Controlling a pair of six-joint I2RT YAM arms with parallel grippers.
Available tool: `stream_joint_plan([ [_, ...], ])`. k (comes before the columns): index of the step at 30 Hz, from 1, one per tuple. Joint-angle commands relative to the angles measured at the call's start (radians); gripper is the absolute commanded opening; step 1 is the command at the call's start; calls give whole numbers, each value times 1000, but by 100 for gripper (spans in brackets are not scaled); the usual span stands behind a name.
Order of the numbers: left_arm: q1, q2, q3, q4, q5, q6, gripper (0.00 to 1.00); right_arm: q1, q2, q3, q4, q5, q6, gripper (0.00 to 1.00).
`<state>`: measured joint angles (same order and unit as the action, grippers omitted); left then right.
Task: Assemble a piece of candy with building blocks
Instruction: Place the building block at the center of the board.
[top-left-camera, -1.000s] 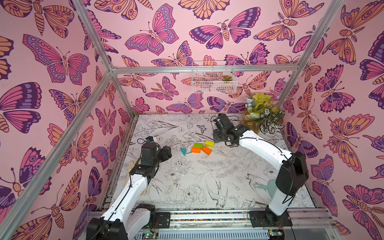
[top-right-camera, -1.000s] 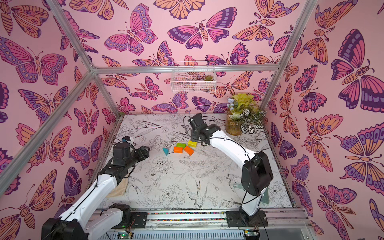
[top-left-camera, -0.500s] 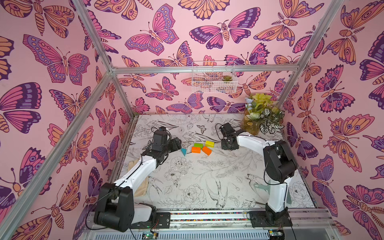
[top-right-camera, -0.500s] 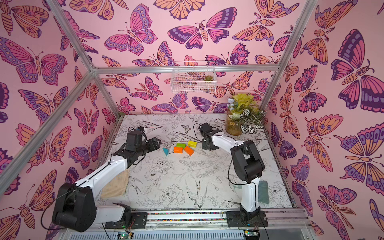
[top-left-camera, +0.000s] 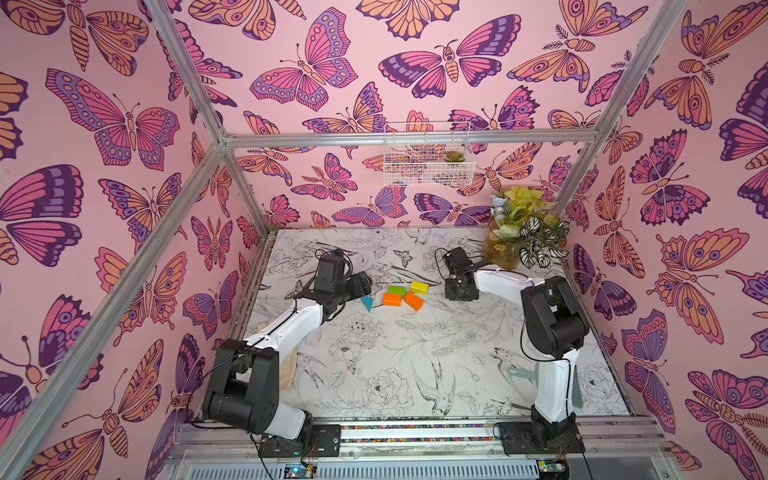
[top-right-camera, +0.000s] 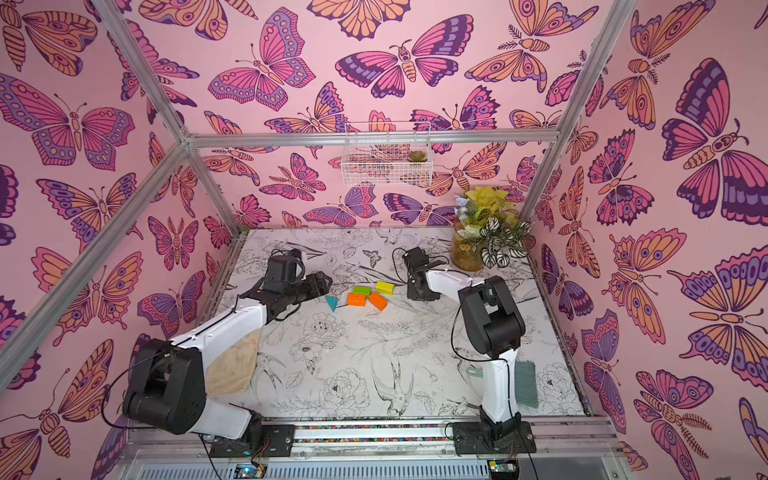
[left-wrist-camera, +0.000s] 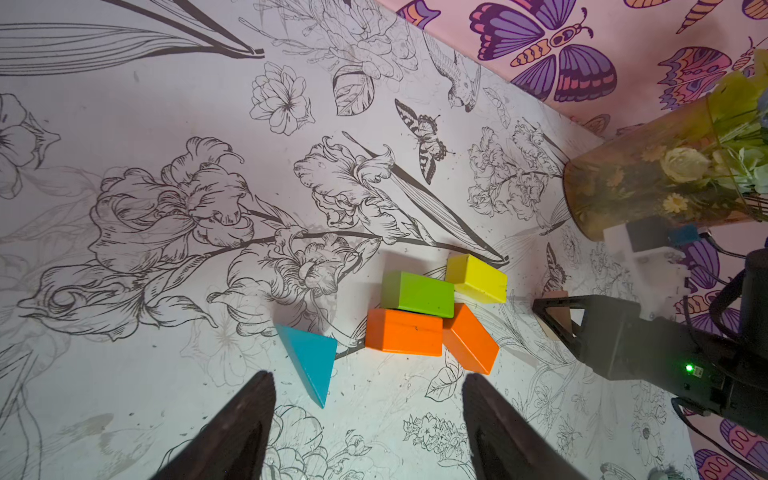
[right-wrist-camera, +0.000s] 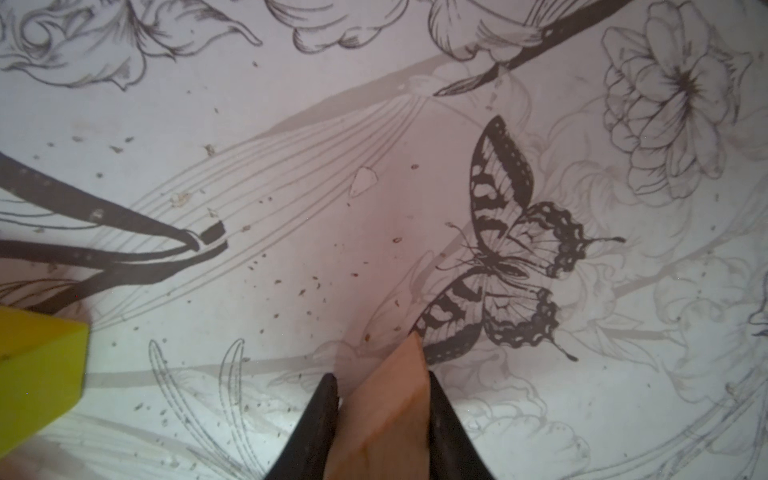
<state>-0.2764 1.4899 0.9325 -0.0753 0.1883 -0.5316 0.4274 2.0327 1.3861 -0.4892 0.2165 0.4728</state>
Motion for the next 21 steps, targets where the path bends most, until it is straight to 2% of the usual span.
stream_joint_plan([
  [1, -3, 26, 21, 9, 22, 15, 74, 2, -7, -13, -15, -1, 11, 38],
  [6, -3, 51, 35, 9, 28, 17, 74, 2, -41, 12, -51, 2, -9, 46],
  [14, -3, 61, 61, 10, 34, 18, 74, 14, -166, 112, -69, 29, -96, 50],
  [17, -4, 75, 73, 13, 52, 14, 73, 34, -154, 160, -42, 9, -142, 43],
  [21, -17, 111, 99, 13, 91, 14, 64, 40, -67, 229, -11, -65, -159, 30],
])
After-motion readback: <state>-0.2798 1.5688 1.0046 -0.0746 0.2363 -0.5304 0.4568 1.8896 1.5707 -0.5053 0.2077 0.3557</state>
